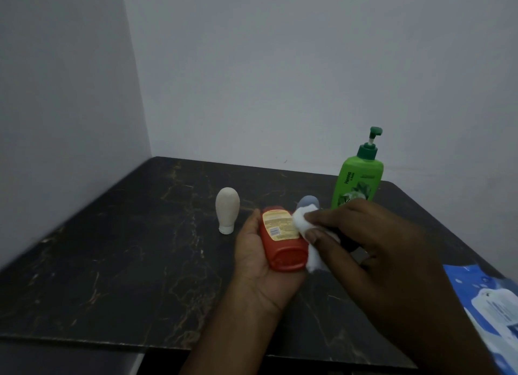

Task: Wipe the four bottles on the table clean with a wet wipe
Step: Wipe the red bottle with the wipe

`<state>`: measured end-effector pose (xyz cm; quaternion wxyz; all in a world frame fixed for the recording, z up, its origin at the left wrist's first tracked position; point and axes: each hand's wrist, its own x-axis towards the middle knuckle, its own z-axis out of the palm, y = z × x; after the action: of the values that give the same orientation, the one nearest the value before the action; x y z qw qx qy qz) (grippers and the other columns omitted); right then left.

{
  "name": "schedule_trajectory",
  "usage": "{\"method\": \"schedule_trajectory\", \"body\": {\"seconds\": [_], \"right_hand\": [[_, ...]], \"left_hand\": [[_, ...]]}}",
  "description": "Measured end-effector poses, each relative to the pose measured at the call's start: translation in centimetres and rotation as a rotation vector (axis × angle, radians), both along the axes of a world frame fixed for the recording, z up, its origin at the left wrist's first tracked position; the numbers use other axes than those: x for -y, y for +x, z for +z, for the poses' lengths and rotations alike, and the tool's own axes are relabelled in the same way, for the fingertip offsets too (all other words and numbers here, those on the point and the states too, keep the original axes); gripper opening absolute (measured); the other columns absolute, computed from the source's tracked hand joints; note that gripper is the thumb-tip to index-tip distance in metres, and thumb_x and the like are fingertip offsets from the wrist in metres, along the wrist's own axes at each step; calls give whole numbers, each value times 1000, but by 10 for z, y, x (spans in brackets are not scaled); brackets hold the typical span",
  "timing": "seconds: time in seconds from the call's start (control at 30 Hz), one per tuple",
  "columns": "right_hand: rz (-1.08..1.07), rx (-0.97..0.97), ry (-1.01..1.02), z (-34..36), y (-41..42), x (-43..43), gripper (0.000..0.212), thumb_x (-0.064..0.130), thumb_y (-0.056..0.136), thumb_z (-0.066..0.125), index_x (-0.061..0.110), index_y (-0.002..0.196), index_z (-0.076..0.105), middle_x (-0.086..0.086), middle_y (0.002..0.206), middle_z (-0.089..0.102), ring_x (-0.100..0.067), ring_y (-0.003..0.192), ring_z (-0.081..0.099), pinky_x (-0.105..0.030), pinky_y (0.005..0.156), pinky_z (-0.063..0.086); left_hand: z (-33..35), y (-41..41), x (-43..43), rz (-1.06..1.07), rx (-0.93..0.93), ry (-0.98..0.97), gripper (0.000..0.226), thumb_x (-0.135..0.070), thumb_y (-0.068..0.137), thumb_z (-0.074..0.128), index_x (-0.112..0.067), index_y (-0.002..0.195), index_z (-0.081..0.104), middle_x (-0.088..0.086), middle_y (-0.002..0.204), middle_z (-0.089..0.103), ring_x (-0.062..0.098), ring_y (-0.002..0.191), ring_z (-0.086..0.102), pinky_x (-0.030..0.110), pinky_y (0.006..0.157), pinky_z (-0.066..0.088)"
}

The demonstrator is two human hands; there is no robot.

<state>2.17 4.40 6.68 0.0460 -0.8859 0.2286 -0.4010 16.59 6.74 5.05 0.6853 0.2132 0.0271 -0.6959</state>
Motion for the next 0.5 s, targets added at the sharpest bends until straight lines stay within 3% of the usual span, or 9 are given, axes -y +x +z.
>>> {"method": "schedule_trajectory", "body": {"seconds": [0.1,0.2,0.33,0.37,0.43,0.5], "right_hand": [[80,-79,-50,2,2,-6,28,41,91,55,29,109,72,20,97,60,7,84,57,-6,77,46],[146,-153,-161,-2,10,-10,23,35,92,56,26,102,76,11,91,62,1,79,56,-12,72,45],[78,-62,-217,-6,14,-8,24,32,92,56,21,99,76,5,86,62,-10,75,58,-21,66,46],[48,-60,-230,-5,12,-7,24,32,91,55,20,97,76,4,84,61,-11,73,58,-24,64,47],[4,-72,-234,-5,10,-5,23,33,89,54,22,93,73,5,82,59,-9,71,55,-23,60,48],[14,-81,-212,-6,12,-6,20,34,86,55,25,93,71,8,84,58,-4,73,50,-14,64,42]], "left_hand": [[5,1,-4,-39,-48,-9,48,-43,94,57,5,95,60,30,68,70,41,75,62,54,40,53],[4,5,-2,5,-16,13,52,-43,96,52,9,97,59,26,68,68,39,78,54,47,29,47],[5,8,0,27,-113,-36,51,-45,92,60,7,95,58,25,92,62,32,110,56,59,42,50],[6,9,-1,59,-144,-51,48,-43,92,61,4,95,57,24,94,59,31,111,54,58,41,50],[6,9,0,114,-147,-50,44,-43,91,61,0,93,56,22,88,59,32,91,55,48,38,53],[4,7,1,103,-104,-67,44,-44,88,60,0,91,57,22,80,61,33,77,54,41,48,56]]}}
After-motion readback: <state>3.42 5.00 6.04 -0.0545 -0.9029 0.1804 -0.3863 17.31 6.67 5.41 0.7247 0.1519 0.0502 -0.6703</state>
